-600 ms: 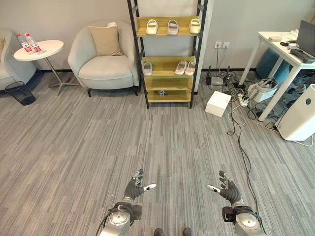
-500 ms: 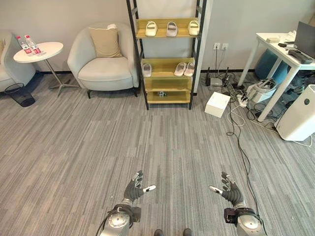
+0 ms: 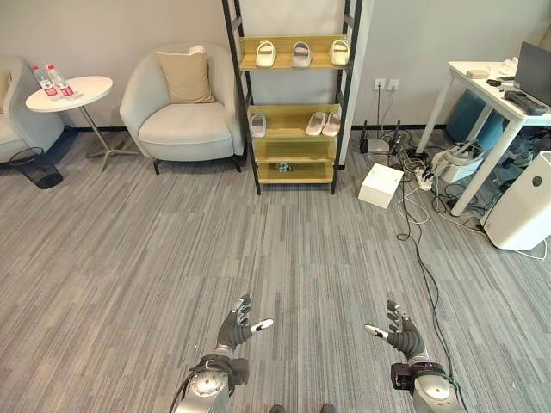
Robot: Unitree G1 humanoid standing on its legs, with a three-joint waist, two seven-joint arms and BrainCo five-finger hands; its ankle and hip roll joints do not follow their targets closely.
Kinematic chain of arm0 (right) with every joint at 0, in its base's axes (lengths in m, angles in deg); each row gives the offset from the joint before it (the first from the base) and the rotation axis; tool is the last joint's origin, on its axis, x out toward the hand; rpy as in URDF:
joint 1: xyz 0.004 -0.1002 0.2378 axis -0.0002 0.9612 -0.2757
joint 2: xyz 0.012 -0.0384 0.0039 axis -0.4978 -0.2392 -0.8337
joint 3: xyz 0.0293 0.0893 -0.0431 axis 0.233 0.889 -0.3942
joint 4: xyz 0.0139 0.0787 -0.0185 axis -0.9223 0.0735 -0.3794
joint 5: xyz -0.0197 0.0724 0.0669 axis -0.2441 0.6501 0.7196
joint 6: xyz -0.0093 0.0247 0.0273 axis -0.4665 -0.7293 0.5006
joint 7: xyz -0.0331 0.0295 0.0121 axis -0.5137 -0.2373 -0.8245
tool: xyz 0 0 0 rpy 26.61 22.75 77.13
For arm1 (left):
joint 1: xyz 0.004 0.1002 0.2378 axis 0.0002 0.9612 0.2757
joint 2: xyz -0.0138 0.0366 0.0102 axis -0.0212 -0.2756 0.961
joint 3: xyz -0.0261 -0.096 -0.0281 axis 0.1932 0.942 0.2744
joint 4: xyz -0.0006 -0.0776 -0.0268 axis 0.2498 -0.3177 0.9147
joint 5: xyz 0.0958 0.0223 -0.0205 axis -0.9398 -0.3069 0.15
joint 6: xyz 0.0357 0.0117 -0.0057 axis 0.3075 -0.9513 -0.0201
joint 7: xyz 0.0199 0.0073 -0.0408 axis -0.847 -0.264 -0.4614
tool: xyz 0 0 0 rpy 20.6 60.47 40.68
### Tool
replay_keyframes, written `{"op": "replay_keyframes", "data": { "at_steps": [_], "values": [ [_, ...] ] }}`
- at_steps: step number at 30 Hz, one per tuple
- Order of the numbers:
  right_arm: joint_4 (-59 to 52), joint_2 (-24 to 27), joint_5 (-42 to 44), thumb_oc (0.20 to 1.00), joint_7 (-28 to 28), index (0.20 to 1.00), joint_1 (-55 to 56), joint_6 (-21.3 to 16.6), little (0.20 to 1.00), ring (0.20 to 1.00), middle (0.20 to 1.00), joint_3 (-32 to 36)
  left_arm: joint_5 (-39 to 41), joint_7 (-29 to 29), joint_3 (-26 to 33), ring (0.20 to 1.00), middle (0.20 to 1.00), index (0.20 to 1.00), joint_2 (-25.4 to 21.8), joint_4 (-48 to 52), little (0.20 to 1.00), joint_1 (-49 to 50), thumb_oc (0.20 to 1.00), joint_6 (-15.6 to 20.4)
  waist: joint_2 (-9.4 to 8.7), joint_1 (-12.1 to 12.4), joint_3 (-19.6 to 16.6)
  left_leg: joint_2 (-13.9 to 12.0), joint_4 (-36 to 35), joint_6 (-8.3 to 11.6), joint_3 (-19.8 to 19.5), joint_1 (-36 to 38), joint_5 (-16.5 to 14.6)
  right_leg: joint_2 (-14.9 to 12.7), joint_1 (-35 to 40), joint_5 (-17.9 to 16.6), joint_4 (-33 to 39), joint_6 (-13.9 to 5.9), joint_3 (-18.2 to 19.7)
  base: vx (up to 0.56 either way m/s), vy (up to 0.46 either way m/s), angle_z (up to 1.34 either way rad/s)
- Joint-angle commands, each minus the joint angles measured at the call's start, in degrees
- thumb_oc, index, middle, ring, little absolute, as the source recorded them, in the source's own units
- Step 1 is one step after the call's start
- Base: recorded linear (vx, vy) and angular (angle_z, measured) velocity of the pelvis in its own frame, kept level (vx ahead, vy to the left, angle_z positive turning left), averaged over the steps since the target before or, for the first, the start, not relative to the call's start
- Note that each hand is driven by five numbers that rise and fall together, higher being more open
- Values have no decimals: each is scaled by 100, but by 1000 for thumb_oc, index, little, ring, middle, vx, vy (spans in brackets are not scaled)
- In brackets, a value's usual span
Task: Arrange the slippers neatly on the shoe rack.
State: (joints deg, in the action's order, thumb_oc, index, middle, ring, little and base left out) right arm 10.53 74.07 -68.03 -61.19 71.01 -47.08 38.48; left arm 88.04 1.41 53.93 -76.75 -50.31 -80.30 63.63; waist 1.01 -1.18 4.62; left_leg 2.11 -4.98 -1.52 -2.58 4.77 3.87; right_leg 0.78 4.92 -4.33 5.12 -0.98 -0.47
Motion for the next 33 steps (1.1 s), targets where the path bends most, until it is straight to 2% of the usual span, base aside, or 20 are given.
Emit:
{"op": "replay_keyframes", "data": {
  "at_steps": [1,8,17,18,20,21,22,24,25,26,27,28,29,30,32,33],
  "values": [
    [-218,134,18,1000,-32,1000,-286,-268,1000,1000,1000,-114,281,138,87,1000,1000,1000,-44,99,1000,-350,1000,296,-186,-21,83,66,-2,-77,-372,256,-991,-101,290,969,-12,-263,71,0,0,0],
    [-187,137,378,1000,-269,1000,-202,-269,1000,1000,1000,-109,267,269,92,1000,1000,1000,-98,115,1000,-350,1000,286,-200,-68,93,72,-2,-60,-338,268,-1022,-105,305,992,-12,-261,51,5,-1,0],
    [-198,206,303,1000,-230,1000,-351,-249,1000,1000,1000,-97,65,198,321,1000,1000,1000,-255,278,1000,-217,1000,308,-221,-20,254,104,-2,-124,-339,98,-994,-146,136,942,-12,-317,55,22,54,0],
    [-317,290,226,1000,-265,1000,-325,-227,1000,1000,1000,-11,34,243,431,1000,1000,1000,-344,299,1000,-92,1000,311,-204,-9,325,127,-2,-232,-343,128,-1030,-179,-17,1078,-447,-333,40,55,265,0],
    [-288,315,162,1000,-226,1000,-409,-205,1000,1000,1000,27,57,204,504,1000,1000,1000,-366,232,1000,-117,1000,311,-203,-14,471,167,194,-292,-327,58,-1113,-210,-366,1223,-1192,-411,26,15,182,-5],
    [-287,314,162,1000,-226,1000,-410,-205,1000,1000,1000,27,57,204,504,1000,1000,1000,-367,231,1000,-118,1000,312,-207,-11,464,171,206,-293,-324,42,-1118,-213,-390,1236,-1221,-411,30,-16,175,-6],
    [-321,323,25,1000,-171,1000,-523,-194,1000,1000,1000,42,-17,124,593,1000,1000,1000,-356,108,1000,-170,1000,329,-214,-30,669,221,280,-378,-233,48,-1181,-284,-886,1143,-2241,-618,-5,0,153,-2],
    [-350,285,-23,1000,-169,1000,-543,-189,1000,1000,1000,49,-58,106,628,1000,1000,1000,-361,35,1000,-221,1000,333,-234,-17,779,259,256,-400,-184,114,-1201,-374,-1303,1018,-2997,-678,-52,82,123,-28],
    [-383,274,-38,1000,-184,1000,-537,-182,1000,1000,1000,59,-127,112,649,1000,1000,1000,-385,74,1000,-263,1000,366,-215,-2,849,214,179,-382,-135,271,-1246,-412,-1379,1059,-2863,-609,-191,225,22,-21],
    [-395,285,-32,1000,-192,1000,-543,-179,1000,1000,1000,64,-142,123,644,1000,1000,1000,-403,114,1000,-281,1000,370,-204,12,853,182,115,-354,-95,333,-1261,-372,-1335,1099,-2421,-553,-271,269,-34,6],
    [-400,298,-15,1000,-200,1000,-557,-178,1000,1000,1000,61,-134,134,646,1000,1000,1000,-408,159,1000,-285,1000,373,-183,22,881,138,68,-325,-70,390,-1264,-301,-1245,1015,-1929,-524,-340,280,-143,-4],
    [-304,325,-21,1000,-157,1000,-653,-165,1000,1000,1000,31,-133,134,645,1000,1000,1000,-404,182,1000,-332,1000,382,-216,50,928,133,31,-263,5,428,-1284,-207,-1293,796,-994,-542,-347,283,-186,-19],
    [-287,320,-41,1000,-144,1000,-689,-152,1000,1000,1000,20,-158,128,662,1000,1000,1000,-391,183,1000,-363,1000,379,-227,62,935,121,6,-226,30,482,-1323,-148,-1254,629,-491,-595,-395,312,-214,-24],
    [-300,322,-76,1000,-142,1000,-698,-142,1000,1000,1000,19,-197,119,663,1000,1000,1000,-385,198,1000,-380,1000,388,-244,58,938,119,4,-198,60,517,-1365,-117,-1267,530,-182,-644,-420,307,-199,-18],
    [-325,334,-131,1000,-145,1000,-696,-131,1000,1000,1000,19,-246,140,654,1000,1000,1000,-374,208,1000,-397,1000,383,-259,42,935,114,0,-168,73,594,-1430,-78,-1274,473,-36,-674,-412,348,-228,-18],
    [-349,346,-134,1000,-214,1000,-543,-139,1000,1000,1000,56,-220,217,639,1000,1000,1000,-344,324,1000,-362,1000,402,-272,-16,874,36,71,-88,38,755,-1638,-25,-1247,415,-35,-620,-321,686,-477,-1]
  ]
}}
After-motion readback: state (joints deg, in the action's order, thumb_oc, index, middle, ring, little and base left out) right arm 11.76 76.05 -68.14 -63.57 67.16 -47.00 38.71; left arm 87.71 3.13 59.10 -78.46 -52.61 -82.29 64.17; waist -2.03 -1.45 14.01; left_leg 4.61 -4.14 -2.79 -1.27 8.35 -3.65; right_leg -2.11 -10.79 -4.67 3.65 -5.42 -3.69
